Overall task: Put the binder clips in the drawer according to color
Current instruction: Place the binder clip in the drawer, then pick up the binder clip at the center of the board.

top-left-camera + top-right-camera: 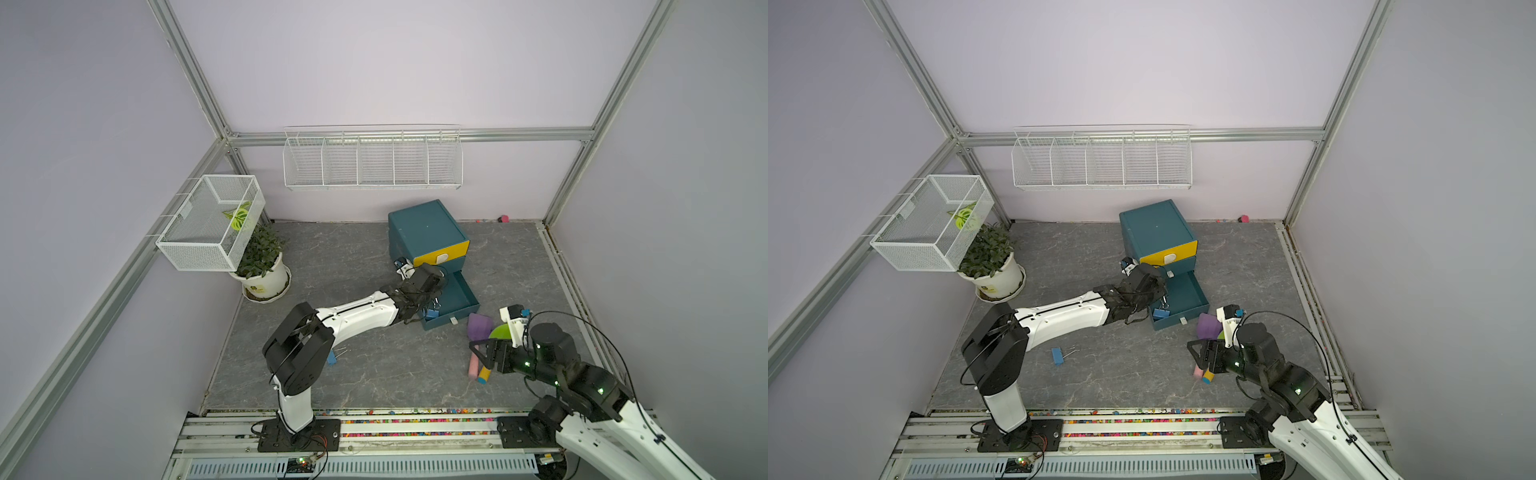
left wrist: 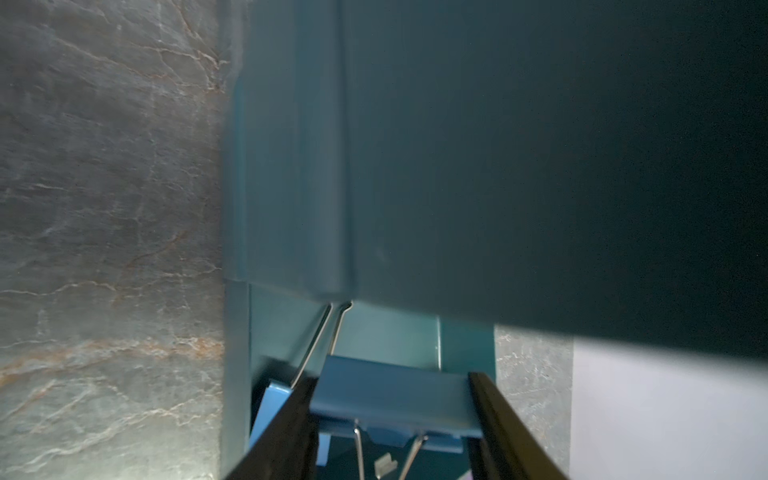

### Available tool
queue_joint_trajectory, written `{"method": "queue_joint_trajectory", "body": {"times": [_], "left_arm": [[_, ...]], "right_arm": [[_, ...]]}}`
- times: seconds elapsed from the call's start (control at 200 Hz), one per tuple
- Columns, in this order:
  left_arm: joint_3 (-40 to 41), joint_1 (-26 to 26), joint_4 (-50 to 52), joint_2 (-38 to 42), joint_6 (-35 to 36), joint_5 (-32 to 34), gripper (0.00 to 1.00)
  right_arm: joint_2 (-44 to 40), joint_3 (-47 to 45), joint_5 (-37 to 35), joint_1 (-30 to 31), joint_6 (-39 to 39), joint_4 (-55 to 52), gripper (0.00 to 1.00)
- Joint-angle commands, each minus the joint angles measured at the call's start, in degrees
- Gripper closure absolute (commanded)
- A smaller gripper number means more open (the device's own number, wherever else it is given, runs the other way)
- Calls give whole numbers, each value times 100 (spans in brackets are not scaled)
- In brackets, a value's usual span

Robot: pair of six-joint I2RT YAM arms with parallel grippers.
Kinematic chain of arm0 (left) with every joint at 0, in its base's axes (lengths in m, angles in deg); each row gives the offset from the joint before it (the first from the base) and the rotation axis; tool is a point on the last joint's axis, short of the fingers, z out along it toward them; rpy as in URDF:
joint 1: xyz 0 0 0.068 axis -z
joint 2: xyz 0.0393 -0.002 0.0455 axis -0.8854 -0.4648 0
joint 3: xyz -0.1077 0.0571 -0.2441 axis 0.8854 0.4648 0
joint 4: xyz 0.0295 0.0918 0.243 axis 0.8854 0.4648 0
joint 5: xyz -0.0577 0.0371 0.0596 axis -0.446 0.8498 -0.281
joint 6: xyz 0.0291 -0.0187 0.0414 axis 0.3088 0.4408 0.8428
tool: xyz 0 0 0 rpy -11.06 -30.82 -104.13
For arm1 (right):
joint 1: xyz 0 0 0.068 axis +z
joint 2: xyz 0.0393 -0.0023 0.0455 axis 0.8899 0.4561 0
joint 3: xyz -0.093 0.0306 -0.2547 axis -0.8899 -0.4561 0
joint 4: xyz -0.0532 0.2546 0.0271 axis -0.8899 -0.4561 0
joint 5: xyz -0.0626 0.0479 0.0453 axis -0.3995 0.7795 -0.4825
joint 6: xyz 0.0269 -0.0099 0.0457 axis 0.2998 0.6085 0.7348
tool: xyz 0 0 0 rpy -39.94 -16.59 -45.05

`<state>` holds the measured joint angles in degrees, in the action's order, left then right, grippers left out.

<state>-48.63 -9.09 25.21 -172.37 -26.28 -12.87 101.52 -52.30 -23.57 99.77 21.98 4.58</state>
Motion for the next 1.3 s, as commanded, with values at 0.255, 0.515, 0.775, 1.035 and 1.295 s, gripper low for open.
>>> {"method": "queue_joint_trajectory", "body": {"times": [0.255,0.515,0.775,1.035,1.295], "left_arm": [[-91,92,188,-124,-4,104,33],[-170,315,295,276,154,407,26],[433,375,1996,1584,-125,1112,25],[2277,203,3834,3480,-1445,1244,19],[3671,-536,4352,4585,-1528,630,24]], "right_arm": [[-42,-166,-71,45,55,-5,24],[-29,-168,-79,44,50,7,24],[88,-135,-20,39,-49,6,24],[252,-211,61,34,-71,274,24],[316,-201,74,28,-51,376,24]]}}
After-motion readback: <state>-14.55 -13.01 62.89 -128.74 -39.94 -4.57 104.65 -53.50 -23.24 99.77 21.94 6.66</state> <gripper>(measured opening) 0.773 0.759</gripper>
